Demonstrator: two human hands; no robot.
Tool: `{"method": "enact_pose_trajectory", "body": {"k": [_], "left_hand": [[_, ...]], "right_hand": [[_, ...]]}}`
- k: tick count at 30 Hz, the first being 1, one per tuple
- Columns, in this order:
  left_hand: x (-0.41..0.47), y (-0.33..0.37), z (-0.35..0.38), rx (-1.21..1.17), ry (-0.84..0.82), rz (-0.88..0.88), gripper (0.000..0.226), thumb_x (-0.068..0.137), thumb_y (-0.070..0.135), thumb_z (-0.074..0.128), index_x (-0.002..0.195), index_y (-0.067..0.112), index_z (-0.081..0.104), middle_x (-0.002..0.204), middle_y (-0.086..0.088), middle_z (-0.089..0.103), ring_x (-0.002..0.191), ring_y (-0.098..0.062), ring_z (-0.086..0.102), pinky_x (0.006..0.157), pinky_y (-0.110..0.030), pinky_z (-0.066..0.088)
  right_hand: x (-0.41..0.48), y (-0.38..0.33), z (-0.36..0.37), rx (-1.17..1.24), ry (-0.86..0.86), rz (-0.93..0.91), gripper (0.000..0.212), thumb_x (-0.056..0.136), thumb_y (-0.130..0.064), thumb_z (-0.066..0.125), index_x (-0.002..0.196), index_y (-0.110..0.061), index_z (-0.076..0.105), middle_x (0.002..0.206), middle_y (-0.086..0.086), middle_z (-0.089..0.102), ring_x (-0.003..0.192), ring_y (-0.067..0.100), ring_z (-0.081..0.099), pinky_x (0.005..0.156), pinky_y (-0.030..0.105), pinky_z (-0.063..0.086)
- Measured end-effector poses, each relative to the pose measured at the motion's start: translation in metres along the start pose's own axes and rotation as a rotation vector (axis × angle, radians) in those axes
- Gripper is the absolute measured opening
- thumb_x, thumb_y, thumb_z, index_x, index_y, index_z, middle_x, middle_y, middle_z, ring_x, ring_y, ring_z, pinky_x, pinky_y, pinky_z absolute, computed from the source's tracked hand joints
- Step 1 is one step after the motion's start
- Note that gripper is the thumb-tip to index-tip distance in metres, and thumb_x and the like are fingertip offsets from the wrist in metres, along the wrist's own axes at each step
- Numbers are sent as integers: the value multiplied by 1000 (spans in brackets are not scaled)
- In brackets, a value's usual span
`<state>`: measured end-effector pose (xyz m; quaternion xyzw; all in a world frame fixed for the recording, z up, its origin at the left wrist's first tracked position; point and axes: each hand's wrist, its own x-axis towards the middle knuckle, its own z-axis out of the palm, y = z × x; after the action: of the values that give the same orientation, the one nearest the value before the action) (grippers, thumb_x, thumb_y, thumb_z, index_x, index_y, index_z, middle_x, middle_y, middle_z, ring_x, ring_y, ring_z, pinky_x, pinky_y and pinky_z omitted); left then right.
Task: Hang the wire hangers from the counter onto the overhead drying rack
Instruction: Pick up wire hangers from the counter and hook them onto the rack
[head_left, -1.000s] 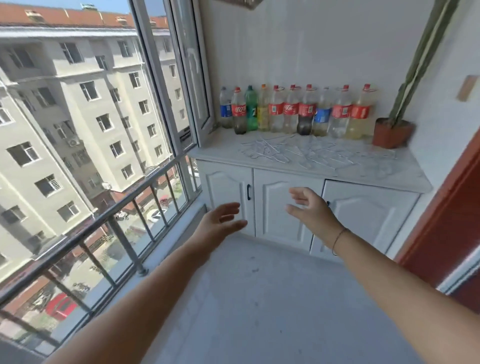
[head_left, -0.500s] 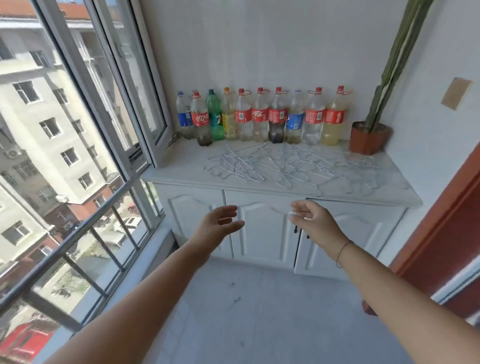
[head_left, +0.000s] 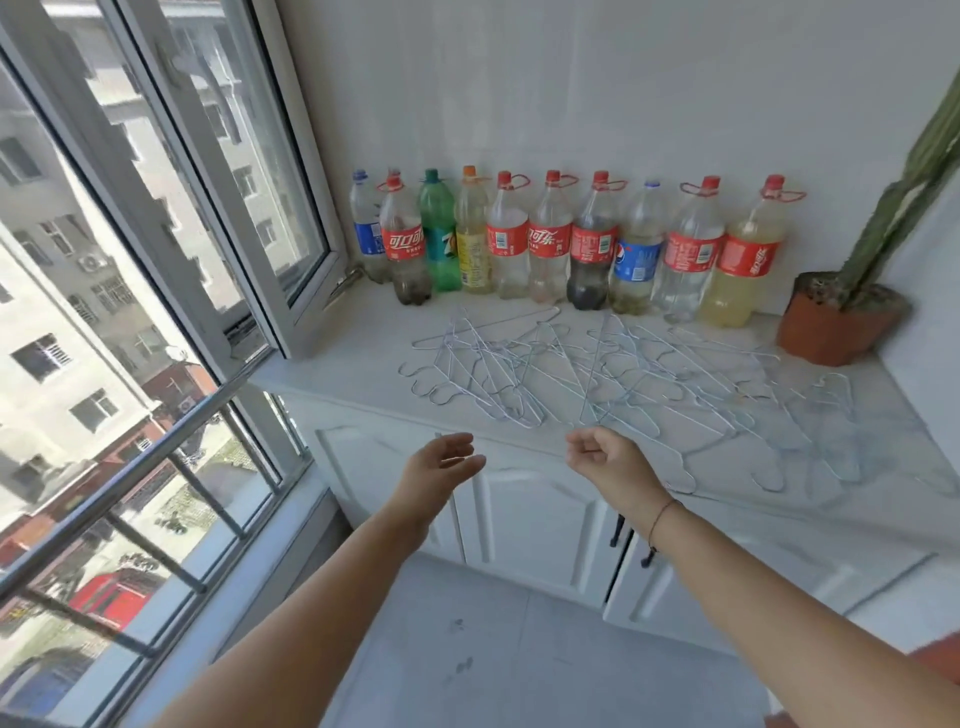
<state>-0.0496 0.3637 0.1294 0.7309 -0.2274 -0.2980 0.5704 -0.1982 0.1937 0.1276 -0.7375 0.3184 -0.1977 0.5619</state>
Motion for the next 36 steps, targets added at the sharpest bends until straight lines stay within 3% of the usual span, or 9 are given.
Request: {"method": "enact_pose_trajectory", "body": {"k": [4, 9, 11, 14, 18, 23, 28, 33, 36], "left_hand": [[48, -7, 4, -14, 48, -69, 34, 86, 20, 65, 119, 18, 58, 108, 1, 63, 92, -2, 58, 80, -19, 42], [111, -15, -5, -31, 92, -124, 27, 87, 24, 63, 114, 26, 58, 106, 8, 63, 98, -6, 58, 76, -26, 44], [140, -18, -8, -50, 90, -130, 31, 88, 22, 63, 118, 20, 59, 109, 5, 63, 103, -10, 58, 87, -28, 44], [186, -18, -10, -64, 62, -144, 33, 88, 20, 62, 121, 17, 58, 113, 1, 63, 108, -13, 56, 100, -30, 40], [247, -18, -6, -74, -3, -169, 36, 88, 22, 62, 123, 16, 58, 116, -1, 63, 109, -16, 57, 90, -28, 41], [307, -28, 3, -65, -59, -243, 33, 85, 26, 65, 118, 20, 61, 116, 0, 65, 109, -21, 58, 96, -32, 45], [339, -37, 14, -107, -119, -322, 36, 88, 22, 63, 123, 15, 57, 120, -5, 62, 112, -21, 56, 102, -35, 43], [364, -40, 21, -160, -140, -378, 43, 89, 23, 61, 129, 10, 53, 122, -6, 61, 115, -21, 55, 105, -34, 41], [373, -40, 30, -222, -127, -411, 39, 90, 19, 59, 127, 7, 54, 119, -9, 61, 113, -21, 56, 103, -32, 41]], "right_hand": [[58, 9, 5, 1, -47, 37, 22, 85, -7, 60, 107, -8, 61, 100, 5, 63, 94, 16, 60, 89, 24, 46], [125, 21, 22, 8, -95, 91, 27, 86, -7, 59, 113, -5, 60, 103, 5, 63, 94, 14, 58, 74, 11, 46], [155, 27, 27, 16, -105, 110, 26, 86, -8, 59, 112, -6, 60, 103, 4, 62, 97, 14, 58, 75, 11, 45], [203, 33, 36, 61, -96, 159, 23, 86, -6, 58, 108, -9, 60, 105, 5, 62, 100, 16, 58, 86, 20, 44], [263, 39, 46, 184, -99, 279, 13, 87, -7, 57, 94, -18, 61, 101, 5, 60, 99, 17, 54, 96, 34, 42], [311, 48, 59, 341, -88, 408, 19, 90, -6, 50, 95, -22, 59, 98, 6, 54, 94, 17, 47, 82, 30, 42], [340, 61, 70, 402, -61, 512, 22, 92, -6, 46, 81, -20, 57, 76, -1, 43, 65, 9, 36, 59, 22, 26], [365, 71, 74, 347, -51, 541, 19, 89, -5, 47, 81, 10, 55, 66, 1, 40, 59, 11, 32, 53, 23, 20], [373, 70, 76, 293, -87, 544, 24, 88, -7, 48, 67, -18, 49, 63, 3, 38, 55, 11, 31, 47, 23, 19]]}}
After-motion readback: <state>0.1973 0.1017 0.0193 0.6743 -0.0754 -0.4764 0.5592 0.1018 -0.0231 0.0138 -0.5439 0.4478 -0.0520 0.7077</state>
